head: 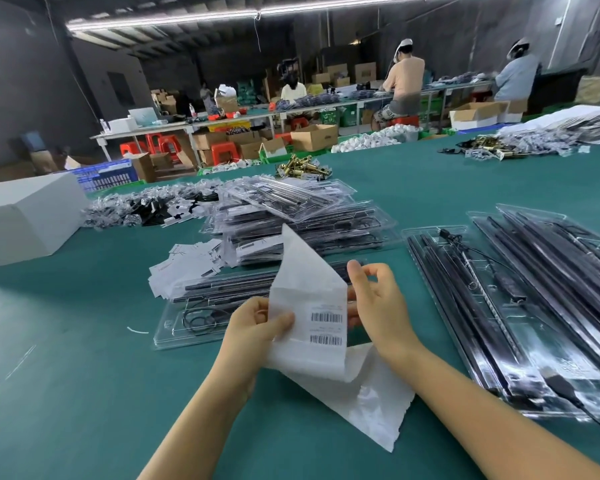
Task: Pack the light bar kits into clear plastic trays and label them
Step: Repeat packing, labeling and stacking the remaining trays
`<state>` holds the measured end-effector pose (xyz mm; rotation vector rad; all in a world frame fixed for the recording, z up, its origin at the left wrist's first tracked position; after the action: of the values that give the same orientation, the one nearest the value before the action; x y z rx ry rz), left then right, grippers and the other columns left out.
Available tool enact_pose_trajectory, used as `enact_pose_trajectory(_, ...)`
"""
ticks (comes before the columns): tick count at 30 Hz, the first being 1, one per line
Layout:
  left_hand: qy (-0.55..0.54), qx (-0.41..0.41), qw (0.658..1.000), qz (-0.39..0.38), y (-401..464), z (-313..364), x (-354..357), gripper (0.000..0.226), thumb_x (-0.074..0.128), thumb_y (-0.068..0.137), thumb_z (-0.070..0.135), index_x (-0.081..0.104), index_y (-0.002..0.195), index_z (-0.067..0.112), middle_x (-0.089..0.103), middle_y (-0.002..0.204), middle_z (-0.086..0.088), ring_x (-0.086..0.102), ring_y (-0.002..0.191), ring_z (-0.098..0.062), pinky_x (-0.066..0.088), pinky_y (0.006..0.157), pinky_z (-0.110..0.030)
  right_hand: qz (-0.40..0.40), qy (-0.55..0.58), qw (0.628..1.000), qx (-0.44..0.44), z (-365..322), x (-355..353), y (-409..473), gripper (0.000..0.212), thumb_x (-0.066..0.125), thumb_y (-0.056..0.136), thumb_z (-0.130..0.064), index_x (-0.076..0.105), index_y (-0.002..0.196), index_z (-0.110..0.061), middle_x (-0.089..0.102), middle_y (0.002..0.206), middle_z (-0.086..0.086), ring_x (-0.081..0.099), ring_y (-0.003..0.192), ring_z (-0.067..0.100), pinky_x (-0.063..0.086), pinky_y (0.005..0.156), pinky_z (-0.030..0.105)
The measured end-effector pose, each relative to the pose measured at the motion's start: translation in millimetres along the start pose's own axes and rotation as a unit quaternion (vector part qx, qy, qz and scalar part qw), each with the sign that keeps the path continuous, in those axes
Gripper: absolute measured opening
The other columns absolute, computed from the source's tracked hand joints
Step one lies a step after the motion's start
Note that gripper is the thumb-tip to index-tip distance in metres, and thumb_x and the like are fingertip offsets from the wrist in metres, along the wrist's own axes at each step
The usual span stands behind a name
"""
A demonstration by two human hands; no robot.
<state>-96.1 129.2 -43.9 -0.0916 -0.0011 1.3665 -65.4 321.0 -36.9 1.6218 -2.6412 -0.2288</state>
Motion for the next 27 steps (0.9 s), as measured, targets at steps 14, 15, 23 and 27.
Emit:
enact_pose_trajectory(14, -0.154, -0.007, 0.983, -0.102, -0.7, -0.8, 16.8, 0.044, 0.076, 0.065, 0.006, 0.065, 0.107, 0.001, 0.072, 0.103, -0.017, 0.071, 0.090, -0.032, 0.057, 0.069, -0.032, -0.066, 0.045, 0.994, -0.080, -16.9, 11.1, -9.1, 0.011, 0.068, 0.086, -0.005, 0.063, 0.088, -0.015, 0.066, 0.080, -0.001, 0.062, 0.074, 0.003, 0.049, 0.070, 0.014)
enact_pose_trajectory(15, -0.151, -0.009, 0.983, -0.100, -1.2, -1.5, 17.5, 0.042, 0.077, 0.065, 0.003, 0.066, 0.106, 0.000, 0.072, 0.102, -0.018, 0.071, 0.089, -0.031, 0.057, 0.068, -0.031, -0.063, 0.043, 0.994, -0.075, -16.5, 10.3, -8.4, 0.010, 0.067, 0.086, -0.005, 0.064, 0.089, -0.014, 0.067, 0.080, -0.002, 0.063, 0.075, 0.003, 0.050, 0.070, 0.015)
enact_pose_trajectory(23, -0.153, 0.024, 0.988, 0.020, 1.5, -4.8, 3.2, 0.025, 0.071, 0.078, -0.001, 0.067, 0.102, 0.001, 0.074, 0.097, -0.013, 0.072, 0.087, -0.029, 0.057, 0.073, -0.033, 0.012, -0.122, 0.976, -0.181, -44.3, -5.8, -21.6, 0.016, 0.068, 0.086, -0.031, 0.066, 0.095, -0.017, 0.065, 0.100, -0.001, 0.062, 0.088, 0.008, 0.049, 0.078, 0.020)
enact_pose_trajectory(27, -0.140, 0.061, 0.988, 0.032, -4.4, -3.6, 11.5, 0.021, 0.070, 0.081, -0.001, 0.070, 0.100, 0.006, 0.075, 0.096, -0.010, 0.071, 0.089, -0.026, 0.057, 0.075, -0.031, 0.083, -0.413, 0.800, -0.428, -59.9, 20.3, -54.9, 0.037, 0.081, 0.074, -0.024, 0.069, 0.104, -0.006, 0.066, 0.111, 0.009, 0.061, 0.106, 0.029, 0.049, 0.089, 0.038)
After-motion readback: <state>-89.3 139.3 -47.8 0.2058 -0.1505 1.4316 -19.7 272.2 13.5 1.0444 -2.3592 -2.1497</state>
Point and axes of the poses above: each hand's wrist, its own y-axis towards the middle knuckle, its own x-axis out of the palm, z = x × y, the point moved 6 cm from there along y, towards the middle knuckle
